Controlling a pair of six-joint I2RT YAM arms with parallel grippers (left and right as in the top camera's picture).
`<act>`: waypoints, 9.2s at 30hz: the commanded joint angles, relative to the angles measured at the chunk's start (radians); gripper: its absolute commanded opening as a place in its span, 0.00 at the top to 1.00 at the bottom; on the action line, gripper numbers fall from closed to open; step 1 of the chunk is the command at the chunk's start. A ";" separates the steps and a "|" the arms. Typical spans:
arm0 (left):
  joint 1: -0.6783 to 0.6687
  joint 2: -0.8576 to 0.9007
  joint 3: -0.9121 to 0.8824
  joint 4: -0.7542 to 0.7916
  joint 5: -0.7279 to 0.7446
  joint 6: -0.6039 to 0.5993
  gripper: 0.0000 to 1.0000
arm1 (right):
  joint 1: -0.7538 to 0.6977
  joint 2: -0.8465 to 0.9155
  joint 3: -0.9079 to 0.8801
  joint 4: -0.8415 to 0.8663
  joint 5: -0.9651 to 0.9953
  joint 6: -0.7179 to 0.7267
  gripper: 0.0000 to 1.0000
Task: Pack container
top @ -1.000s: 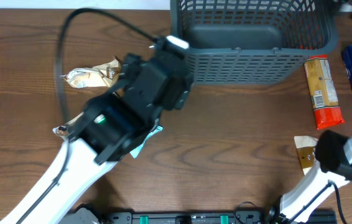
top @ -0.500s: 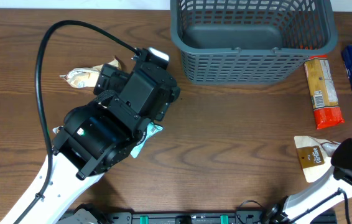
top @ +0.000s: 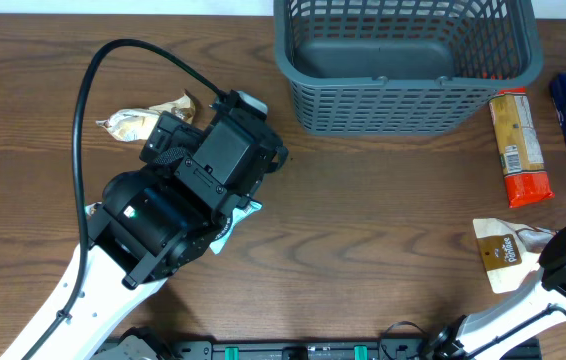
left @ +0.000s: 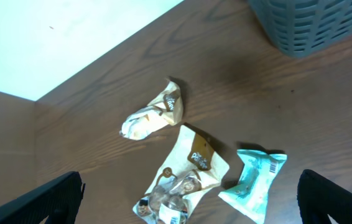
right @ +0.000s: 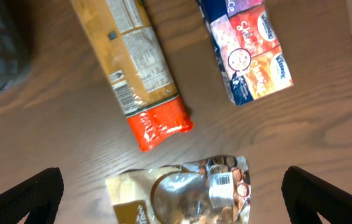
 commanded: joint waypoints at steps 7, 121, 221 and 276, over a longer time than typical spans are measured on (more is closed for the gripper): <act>0.004 -0.009 0.003 -0.003 -0.056 0.006 0.01 | 0.051 0.000 -0.087 0.148 -0.012 -0.163 0.01; 0.004 -0.009 0.003 -0.078 -0.016 0.002 0.01 | 0.280 0.021 0.994 0.066 -0.203 0.074 0.98; 0.004 -0.009 0.003 -0.212 0.009 0.002 0.01 | 0.529 0.132 0.324 0.491 0.045 0.209 0.47; 0.004 -0.008 0.003 -0.225 0.009 -0.022 0.01 | -0.024 0.364 0.182 0.310 0.127 -0.281 0.01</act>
